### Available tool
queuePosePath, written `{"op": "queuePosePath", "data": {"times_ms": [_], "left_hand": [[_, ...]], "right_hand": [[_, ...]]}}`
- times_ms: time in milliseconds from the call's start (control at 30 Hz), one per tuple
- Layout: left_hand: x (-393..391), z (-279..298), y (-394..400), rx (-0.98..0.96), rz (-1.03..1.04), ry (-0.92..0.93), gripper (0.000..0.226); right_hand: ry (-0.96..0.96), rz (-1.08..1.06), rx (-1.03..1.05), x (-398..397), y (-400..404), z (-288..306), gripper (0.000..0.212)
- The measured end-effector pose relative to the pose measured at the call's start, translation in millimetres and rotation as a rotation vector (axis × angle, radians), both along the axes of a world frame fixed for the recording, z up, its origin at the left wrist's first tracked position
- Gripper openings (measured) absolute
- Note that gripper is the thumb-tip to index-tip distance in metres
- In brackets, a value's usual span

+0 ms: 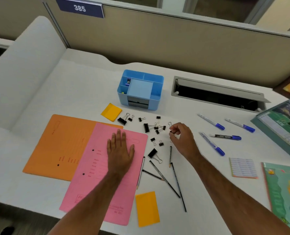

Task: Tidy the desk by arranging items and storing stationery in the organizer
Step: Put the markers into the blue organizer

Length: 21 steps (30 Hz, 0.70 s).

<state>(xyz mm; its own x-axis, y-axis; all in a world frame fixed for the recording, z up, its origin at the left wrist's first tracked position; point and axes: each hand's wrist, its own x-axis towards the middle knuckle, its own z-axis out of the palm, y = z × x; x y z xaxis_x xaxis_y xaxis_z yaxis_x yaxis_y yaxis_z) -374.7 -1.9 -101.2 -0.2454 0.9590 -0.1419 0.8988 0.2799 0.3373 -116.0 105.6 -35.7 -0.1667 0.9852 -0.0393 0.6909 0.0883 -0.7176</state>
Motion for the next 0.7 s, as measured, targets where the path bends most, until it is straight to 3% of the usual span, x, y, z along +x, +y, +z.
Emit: {"op": "queuePosePath", "data": {"times_ms": [267,700], "left_hand": [[2.6,10.2,4.4,0.003,0.025,-0.164,0.064],[101.8,33.2,2.4,0.103,-0.072,-0.385,0.053]], "right_hand": [[-0.027,-0.057,-0.140,42.9,-39.9,-13.1,0.016],[-0.070,-0.232,-0.200,113.9,-62.3,-17.2,0.017]]}}
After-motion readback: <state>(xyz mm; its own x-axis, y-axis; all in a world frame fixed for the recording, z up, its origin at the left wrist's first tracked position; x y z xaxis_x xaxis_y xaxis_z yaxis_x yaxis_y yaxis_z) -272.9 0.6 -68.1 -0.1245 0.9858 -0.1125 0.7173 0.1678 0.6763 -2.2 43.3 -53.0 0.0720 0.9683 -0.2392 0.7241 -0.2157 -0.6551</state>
